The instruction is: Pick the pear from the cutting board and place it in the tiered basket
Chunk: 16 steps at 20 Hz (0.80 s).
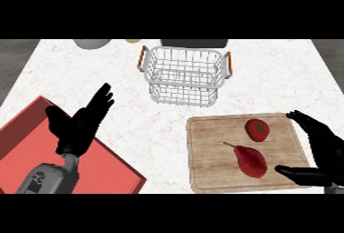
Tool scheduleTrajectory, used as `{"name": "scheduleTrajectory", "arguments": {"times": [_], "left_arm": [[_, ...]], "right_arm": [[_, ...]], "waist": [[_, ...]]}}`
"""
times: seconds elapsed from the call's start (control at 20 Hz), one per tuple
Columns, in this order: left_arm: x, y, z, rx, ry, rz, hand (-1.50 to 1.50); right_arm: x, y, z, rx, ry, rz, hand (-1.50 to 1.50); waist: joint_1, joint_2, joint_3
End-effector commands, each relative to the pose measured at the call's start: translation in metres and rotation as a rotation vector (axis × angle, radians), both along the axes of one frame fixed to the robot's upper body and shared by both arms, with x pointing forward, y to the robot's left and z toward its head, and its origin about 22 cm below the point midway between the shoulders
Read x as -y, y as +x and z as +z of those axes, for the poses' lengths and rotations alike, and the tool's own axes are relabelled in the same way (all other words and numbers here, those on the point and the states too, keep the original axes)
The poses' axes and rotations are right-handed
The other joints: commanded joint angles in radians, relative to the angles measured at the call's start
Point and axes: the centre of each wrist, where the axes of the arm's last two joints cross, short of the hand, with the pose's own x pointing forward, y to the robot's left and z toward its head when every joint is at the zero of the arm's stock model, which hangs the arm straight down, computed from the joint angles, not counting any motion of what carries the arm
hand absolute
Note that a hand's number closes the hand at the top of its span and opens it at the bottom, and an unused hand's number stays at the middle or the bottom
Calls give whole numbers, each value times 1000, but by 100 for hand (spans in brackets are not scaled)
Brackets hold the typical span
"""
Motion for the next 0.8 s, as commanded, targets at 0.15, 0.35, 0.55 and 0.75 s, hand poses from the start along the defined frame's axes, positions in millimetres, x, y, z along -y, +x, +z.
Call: {"name": "scheduleTrajectory", "arguments": {"times": [0.15, 0.35, 0.55, 0.75], "left_arm": [[3, 1, -17, -13, -8, 9, 0], [-11, -9, -13, -32, -21, 18, 0], [-2, 0, 0, -22, -21, 14, 0], [-13, -4, -5, -21, -13, 8, 0]], "right_arm": [[41, -35, 33, 41, -425, 25, -150], [44, -61, 59, 30, -651, -126, -150], [22, -75, 82, -4, -843, -241, -150], [-23, -102, 113, -72, -874, -267, -150]], "waist": [[-21, -5, -5], [-31, -14, -8], [-37, -14, -8], [-19, -9, -7]]}}
